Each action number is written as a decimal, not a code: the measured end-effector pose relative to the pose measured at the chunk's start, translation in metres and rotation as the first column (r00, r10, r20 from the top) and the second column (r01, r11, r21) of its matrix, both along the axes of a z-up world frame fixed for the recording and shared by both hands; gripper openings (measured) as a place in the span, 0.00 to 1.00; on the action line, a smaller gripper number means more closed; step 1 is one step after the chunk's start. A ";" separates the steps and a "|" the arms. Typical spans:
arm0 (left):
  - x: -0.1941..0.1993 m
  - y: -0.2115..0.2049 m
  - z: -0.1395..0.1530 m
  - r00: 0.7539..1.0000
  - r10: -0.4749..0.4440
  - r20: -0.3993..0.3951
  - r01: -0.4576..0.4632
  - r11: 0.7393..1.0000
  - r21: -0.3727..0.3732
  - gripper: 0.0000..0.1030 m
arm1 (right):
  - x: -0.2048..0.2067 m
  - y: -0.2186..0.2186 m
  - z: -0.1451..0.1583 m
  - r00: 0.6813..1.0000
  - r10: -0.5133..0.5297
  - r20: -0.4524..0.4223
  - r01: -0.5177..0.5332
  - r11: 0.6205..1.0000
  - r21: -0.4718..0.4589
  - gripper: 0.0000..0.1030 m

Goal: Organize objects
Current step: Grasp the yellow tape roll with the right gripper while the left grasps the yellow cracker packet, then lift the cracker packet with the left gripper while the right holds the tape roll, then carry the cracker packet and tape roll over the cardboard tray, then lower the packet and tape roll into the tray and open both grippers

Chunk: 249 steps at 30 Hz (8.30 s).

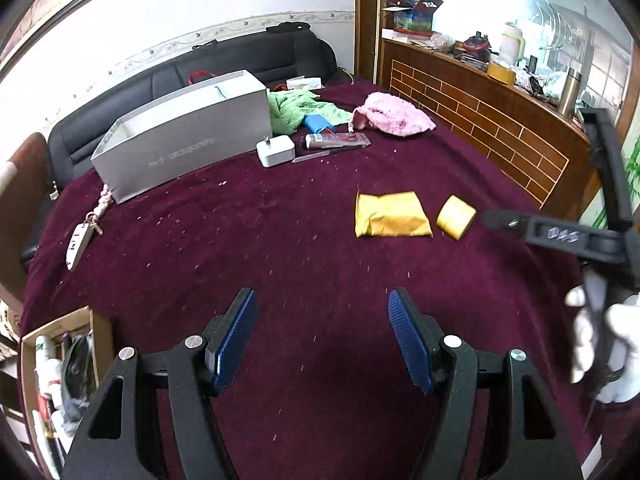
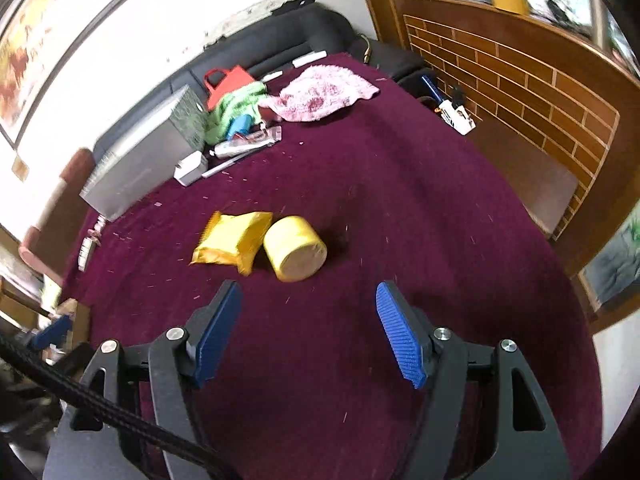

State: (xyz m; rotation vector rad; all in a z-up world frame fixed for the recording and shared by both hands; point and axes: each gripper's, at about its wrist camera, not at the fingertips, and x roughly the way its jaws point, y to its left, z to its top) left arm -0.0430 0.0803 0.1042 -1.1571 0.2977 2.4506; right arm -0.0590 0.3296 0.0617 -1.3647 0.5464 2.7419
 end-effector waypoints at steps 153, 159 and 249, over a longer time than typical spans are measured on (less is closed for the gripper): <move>0.005 0.017 -0.055 0.894 -0.438 0.092 0.414 0.887 0.203 0.60 | -0.008 -0.033 -0.044 0.988 0.135 -0.069 -0.146 0.971 -0.191 0.37; -0.003 0.063 -0.073 0.858 -0.500 0.122 0.473 0.859 0.195 0.73 | -0.010 -0.029 -0.046 0.989 0.132 -0.068 -0.144 0.962 -0.232 0.37; 0.169 -0.320 -0.024 0.822 0.525 -0.221 -0.508 0.851 0.132 0.74 | 0.125 -0.406 0.022 0.808 0.578 -0.118 -0.563 0.815 0.136 0.77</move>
